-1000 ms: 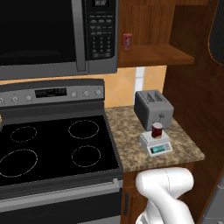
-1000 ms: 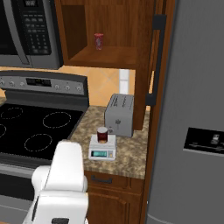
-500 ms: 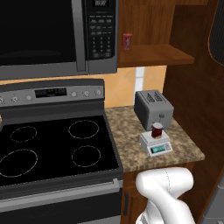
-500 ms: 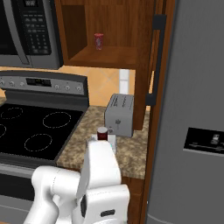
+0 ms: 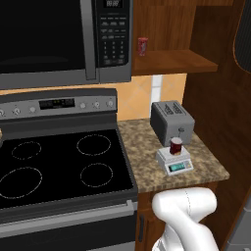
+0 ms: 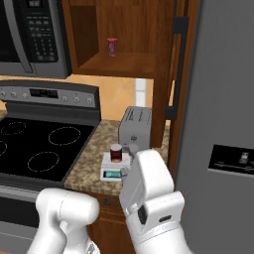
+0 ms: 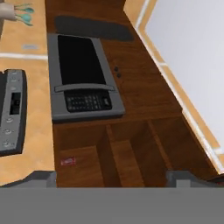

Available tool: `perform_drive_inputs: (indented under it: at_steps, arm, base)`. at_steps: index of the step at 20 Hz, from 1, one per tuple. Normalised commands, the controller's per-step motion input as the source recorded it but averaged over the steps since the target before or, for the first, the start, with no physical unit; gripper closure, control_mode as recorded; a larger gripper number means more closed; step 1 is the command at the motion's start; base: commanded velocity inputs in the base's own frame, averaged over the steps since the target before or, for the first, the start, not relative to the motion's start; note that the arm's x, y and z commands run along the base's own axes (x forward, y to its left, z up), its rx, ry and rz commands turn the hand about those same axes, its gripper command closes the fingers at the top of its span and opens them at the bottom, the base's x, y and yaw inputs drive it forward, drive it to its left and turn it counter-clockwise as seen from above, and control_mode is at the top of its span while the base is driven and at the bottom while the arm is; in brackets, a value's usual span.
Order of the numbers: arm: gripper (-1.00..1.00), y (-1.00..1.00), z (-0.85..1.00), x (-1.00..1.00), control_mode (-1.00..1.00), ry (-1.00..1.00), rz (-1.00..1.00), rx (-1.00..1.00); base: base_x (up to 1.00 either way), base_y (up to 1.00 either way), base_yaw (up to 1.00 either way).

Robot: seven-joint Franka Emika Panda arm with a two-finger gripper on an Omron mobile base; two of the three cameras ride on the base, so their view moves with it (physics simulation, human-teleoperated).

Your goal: Pick the canned food and place it on the digital scale for weighing, and close the cabinet.

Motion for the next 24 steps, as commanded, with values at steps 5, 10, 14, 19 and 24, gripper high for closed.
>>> perform_drive_inputs:
  at_steps: [5, 10, 14, 19, 24]
  arm:
    - [-1.0, -0.01, 0.0, 0.62, -1.0, -0.26, 0.0, 0.04]
    - [-1.0, -0.14, -0.46, 0.4, -1.0, -0.13, 0.0, 0.0]
    - [-1.0, -0.44, -0.52, 0.5, -1.0, -0.05, 0.0, 0.0]
    - [-1.0, -0.51, -0.22, 0.58, -1.0, 0.05, 0.0, 0.0]
    - [-1.0, -0.3, 0.32, 0.57, -1.0, 0.23, 0.0, 0.05]
  base:
    - [0.0, 0.0, 0.0]
    - [0.0, 0.0, 0.0]
    - [0.0, 0.0, 0.0]
    - [0.0, 0.0, 0.0]
    - [0.0, 0.0, 0.0]
